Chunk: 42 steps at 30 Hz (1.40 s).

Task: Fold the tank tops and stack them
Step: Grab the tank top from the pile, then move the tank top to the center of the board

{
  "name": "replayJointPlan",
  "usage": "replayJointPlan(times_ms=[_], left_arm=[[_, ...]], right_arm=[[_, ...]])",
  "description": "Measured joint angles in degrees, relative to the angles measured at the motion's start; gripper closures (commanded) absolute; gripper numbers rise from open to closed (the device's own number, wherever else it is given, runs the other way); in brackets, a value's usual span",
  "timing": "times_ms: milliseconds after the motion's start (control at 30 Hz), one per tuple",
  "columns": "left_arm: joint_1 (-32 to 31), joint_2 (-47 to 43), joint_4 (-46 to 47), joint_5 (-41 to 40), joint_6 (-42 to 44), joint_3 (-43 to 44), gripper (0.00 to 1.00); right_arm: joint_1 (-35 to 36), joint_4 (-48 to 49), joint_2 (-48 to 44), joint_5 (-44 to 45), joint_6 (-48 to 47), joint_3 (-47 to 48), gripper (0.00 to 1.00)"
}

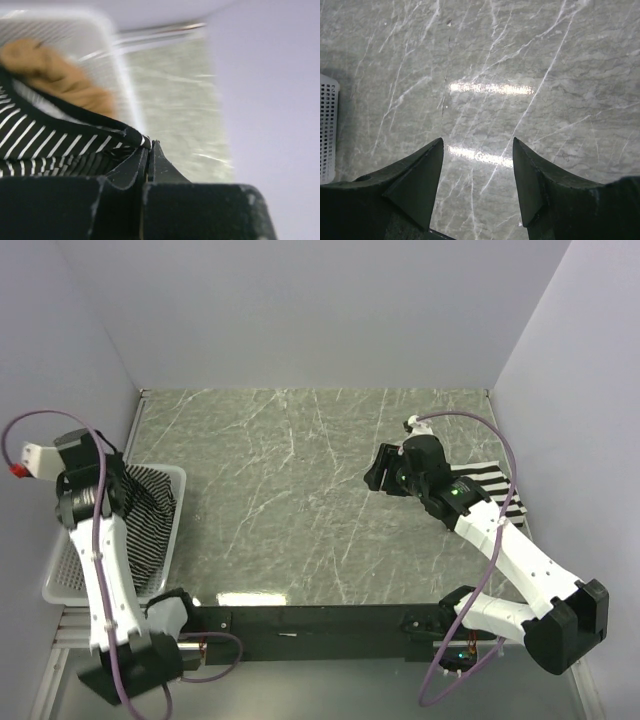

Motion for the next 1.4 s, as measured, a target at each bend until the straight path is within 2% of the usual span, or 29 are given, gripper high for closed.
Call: replayJointPlan(times_ms=[100,200,333,433,500,667,733,833,933,1033,1133,1200,1267,1300,1367,1400], left_arm=[[0.0,-7.3,0.5,3.8,1.8,3.7,1.0],[0.0,-10.5,1.8,8.8,3.1,8.8,0.99],[-0.3,-8.7,6.0,19.2,3.7,17.6,0.99],[-3.3,-4.6,9.0,25.1,3.8,24.2,0.99],[-8.2,-1.2,10.7,27.4,4.6,30.0,0.99],[-27.0,8.9,11.8,28.4,7.9,45.1,0.99],[-34.1,11.5,12.2,27.8,9.5,48.7,0.99],[-44.1,13.6,12.8,25.1,12.2,49.6,0.99],[-49.2,14.9,14.4,23.6,13.3,46.5,0.99],[-49.6,15.5,15.3,20.4,12.8,39.8,1.0],[-48.1,16.0,17.0,17.2,10.0,29.1,0.97],[-45.5,16.9,18.8,16.7,7.6,20.5,0.83],[-41.2,18.9,20.6,17.5,5.0,11.8,0.78],[-38.2,20.5,23.1,18.6,4.0,7.0,0.67],[-33.5,25.1,24.9,20.4,2.6,-0.1,0.55],[-31.8,27.8,25.6,21.0,2.1,-2.6,0.45]], right_arm=[[0.0,-0.3,0.0,0.0,-0.2,0.5,0.36],[0.0,-0.5,0.0,0.1,-0.2,1.4,0.36],[0.0,-0.8,0.0,0.5,-0.3,3.2,0.36],[0.0,-1.8,0.0,1.5,-0.4,5.7,0.36],[0.0,-2.2,0.0,2.4,-0.5,7.5,0.36],[0.0,-2.6,-1.0,4.7,-0.8,11.5,0.36],[0.0,-2.6,-1.7,5.6,-0.8,12.2,0.36],[0.0,-2.6,-3.1,7.1,-1.0,12.6,0.36],[0.0,-2.6,-4.1,8.6,-1.0,12.6,0.36],[0.0,-2.6,-4.3,9.6,-1.0,12.4,0.36],[0.0,-2.2,-4.2,10.0,-1.0,11.2,0.36],[0.0,-1.9,-4.0,9.9,-0.8,9.3,0.36],[0.0,-0.8,-3.7,9.4,-0.3,6.2,0.36],[0.0,-0.2,-3.4,9.0,0.1,4.2,0.36],[0.0,1.2,-2.5,8.1,0.6,-0.4,0.36],[0.0,1.6,-1.6,7.7,1.0,-2.5,0.36]])
